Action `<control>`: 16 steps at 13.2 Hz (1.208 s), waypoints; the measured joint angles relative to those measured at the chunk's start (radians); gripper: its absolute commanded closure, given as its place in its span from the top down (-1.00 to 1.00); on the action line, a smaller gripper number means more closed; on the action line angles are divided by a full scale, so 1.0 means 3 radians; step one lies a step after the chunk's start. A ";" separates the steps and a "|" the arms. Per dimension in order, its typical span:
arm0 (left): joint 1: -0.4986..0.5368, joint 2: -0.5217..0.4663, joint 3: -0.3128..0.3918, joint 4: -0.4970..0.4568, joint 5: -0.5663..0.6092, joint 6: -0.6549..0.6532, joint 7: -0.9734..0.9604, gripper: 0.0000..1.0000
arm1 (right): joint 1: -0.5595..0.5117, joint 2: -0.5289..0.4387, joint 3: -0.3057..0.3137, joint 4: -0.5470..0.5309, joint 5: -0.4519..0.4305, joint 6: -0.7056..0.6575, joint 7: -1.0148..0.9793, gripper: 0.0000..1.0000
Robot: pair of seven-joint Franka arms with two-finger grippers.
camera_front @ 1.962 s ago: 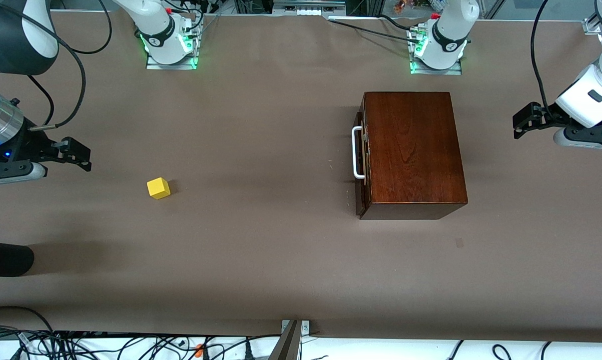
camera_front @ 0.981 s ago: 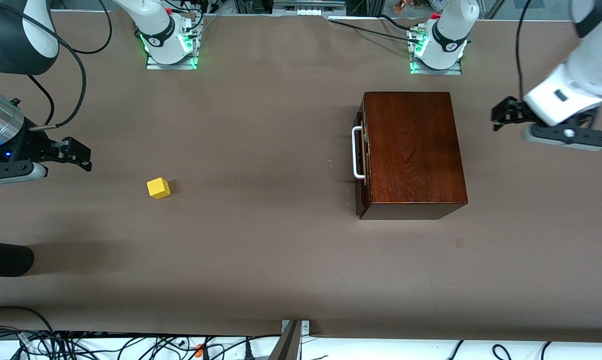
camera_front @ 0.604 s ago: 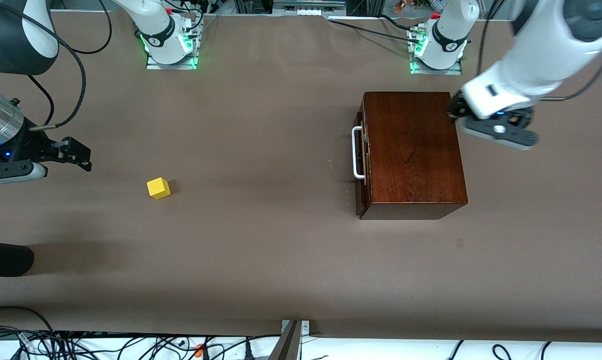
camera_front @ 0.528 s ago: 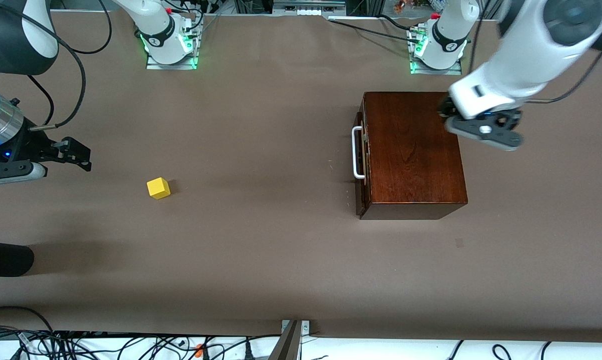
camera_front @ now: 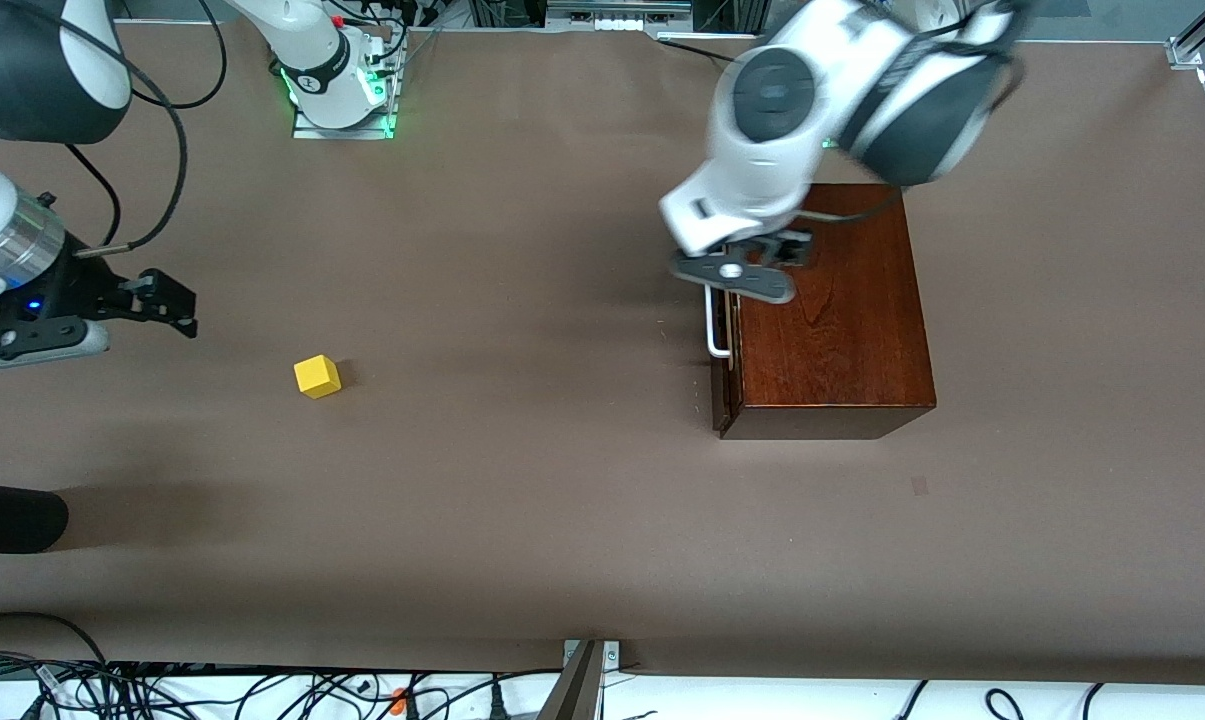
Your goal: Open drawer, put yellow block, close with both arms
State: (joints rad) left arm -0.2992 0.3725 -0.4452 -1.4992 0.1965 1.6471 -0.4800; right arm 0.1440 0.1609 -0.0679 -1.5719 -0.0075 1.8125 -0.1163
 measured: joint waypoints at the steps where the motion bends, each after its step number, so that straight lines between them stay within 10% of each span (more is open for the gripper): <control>1: -0.0141 0.0125 -0.0001 0.0022 0.0201 0.0086 -0.0202 1.00 | 0.0016 0.0004 0.0006 0.0000 0.0000 -0.0024 -0.0001 1.00; 10: -0.0501 0.0709 0.0021 0.0044 0.0730 0.0201 -0.0852 1.00 | 0.0034 0.0605 0.0006 -0.0086 0.0000 -0.0150 -0.0314 1.00; 16: -0.0500 0.0885 0.0039 0.0011 0.0965 0.0330 -0.1021 1.00 | 0.0033 0.0844 0.0005 -0.0628 0.0002 0.0650 -0.0330 1.00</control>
State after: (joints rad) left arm -0.4492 0.6381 -0.4334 -1.4959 0.4860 1.7461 -0.7864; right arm 0.1540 0.4140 -0.0663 -1.7603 -0.0069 2.0075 -0.2153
